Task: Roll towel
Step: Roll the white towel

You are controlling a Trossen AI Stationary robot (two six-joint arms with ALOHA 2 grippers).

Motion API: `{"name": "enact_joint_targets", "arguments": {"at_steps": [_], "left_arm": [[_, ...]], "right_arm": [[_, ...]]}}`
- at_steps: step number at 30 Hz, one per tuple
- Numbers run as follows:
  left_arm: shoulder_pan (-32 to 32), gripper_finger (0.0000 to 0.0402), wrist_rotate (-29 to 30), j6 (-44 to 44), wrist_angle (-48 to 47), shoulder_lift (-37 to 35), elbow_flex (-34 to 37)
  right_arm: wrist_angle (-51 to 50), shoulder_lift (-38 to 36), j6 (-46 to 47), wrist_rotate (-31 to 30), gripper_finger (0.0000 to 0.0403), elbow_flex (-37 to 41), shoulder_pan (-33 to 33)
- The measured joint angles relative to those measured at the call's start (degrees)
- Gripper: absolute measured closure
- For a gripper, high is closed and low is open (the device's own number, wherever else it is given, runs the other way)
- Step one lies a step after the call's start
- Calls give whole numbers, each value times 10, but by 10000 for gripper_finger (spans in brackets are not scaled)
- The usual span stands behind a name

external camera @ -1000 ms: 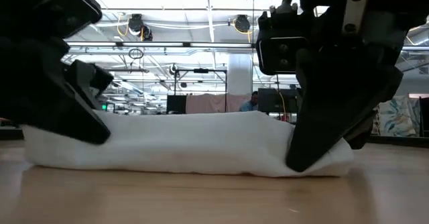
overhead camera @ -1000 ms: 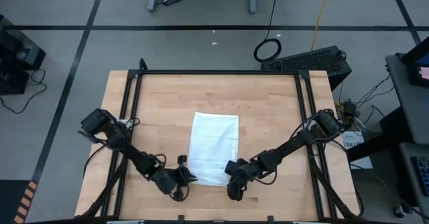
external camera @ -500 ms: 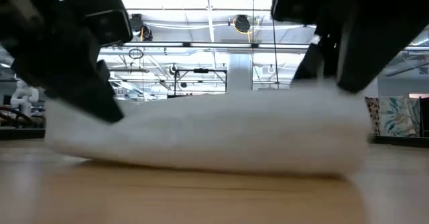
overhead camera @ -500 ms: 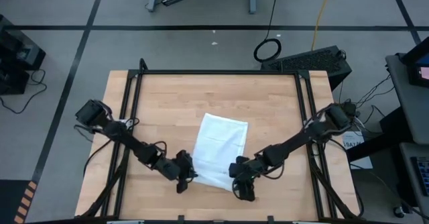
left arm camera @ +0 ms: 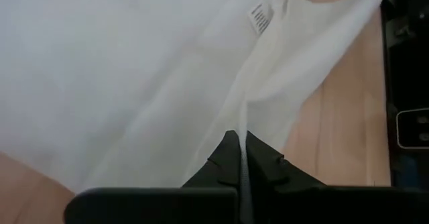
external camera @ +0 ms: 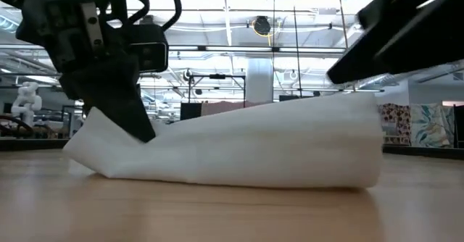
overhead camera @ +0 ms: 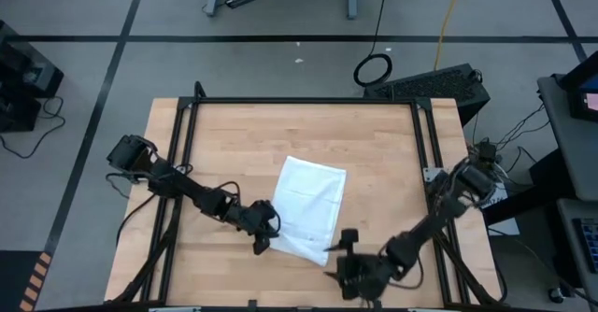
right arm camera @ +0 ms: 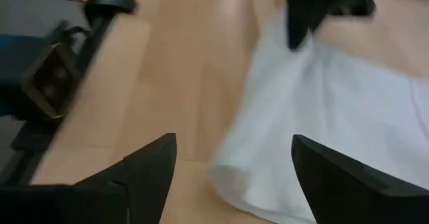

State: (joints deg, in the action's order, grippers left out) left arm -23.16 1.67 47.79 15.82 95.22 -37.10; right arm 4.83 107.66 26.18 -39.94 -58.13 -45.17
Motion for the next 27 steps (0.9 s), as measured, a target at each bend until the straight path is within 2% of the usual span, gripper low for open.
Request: {"name": "enact_joint_targets", "arguments": {"at_steps": [6,10,18,27], "left_arm": [[5,397,-1,13,-17,0,0],[8,397,0,14,-19,0,0],[8,397,19,14,-24,0,0],[7,397,20,12,-30,0,0]], "right_arm": [[133,66,-134,-109,132,-8,-42],[154,93,-176,-117,145,-21,-35],[157,125,-178,-113,143,-46,-2],[118,125,-87,-117,147,-47,23]]}}
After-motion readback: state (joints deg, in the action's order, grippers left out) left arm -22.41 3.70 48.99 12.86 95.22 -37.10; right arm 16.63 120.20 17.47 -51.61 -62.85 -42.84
